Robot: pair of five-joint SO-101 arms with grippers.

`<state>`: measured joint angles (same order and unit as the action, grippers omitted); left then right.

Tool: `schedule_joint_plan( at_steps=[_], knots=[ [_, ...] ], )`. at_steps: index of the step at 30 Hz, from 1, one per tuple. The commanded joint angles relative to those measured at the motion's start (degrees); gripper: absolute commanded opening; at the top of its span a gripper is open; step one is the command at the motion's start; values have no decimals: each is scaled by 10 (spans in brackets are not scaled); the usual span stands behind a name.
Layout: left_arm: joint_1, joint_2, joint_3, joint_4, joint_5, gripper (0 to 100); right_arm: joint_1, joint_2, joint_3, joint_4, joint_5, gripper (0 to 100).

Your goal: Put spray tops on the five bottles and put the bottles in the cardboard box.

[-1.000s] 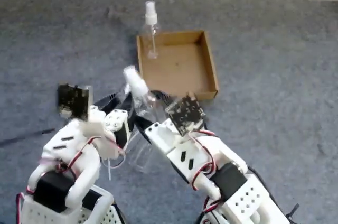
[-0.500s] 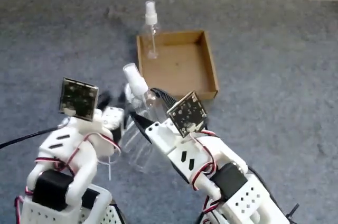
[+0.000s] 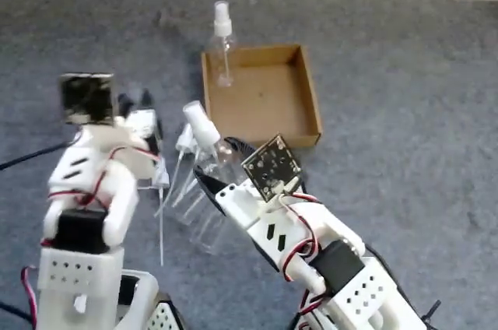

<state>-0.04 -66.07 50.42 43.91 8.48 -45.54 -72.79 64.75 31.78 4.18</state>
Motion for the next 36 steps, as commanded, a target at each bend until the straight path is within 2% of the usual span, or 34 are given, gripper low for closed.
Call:
schedule_joint_plan(
  at_steps=[1,5,12,17,18,22,26,32,36],
  knots=[
    [80,36,-48,-15,-4,5,0,-15,-8,3,7,4],
    [116,26,-43,-8,-44,5,1,-15,3,4,7,4],
    [118,-90,-11,68,-48,5,1,-18,20,3,11,4],
    [65,-163,26,129,-81,5,15,-21,23,1,126,4],
    [50,-173,34,139,-84,5,25,-18,22,0,128,4],
    [30,-190,77,149,-98,5,80,-13,0,-43,68,4],
    [32,-191,112,149,-99,7,111,57,-48,-71,51,4],
    [39,-196,130,151,-97,180,113,229,-165,-103,44,4],
    [72,-196,134,151,-72,194,99,319,-250,-100,-17,4]
  ],
)
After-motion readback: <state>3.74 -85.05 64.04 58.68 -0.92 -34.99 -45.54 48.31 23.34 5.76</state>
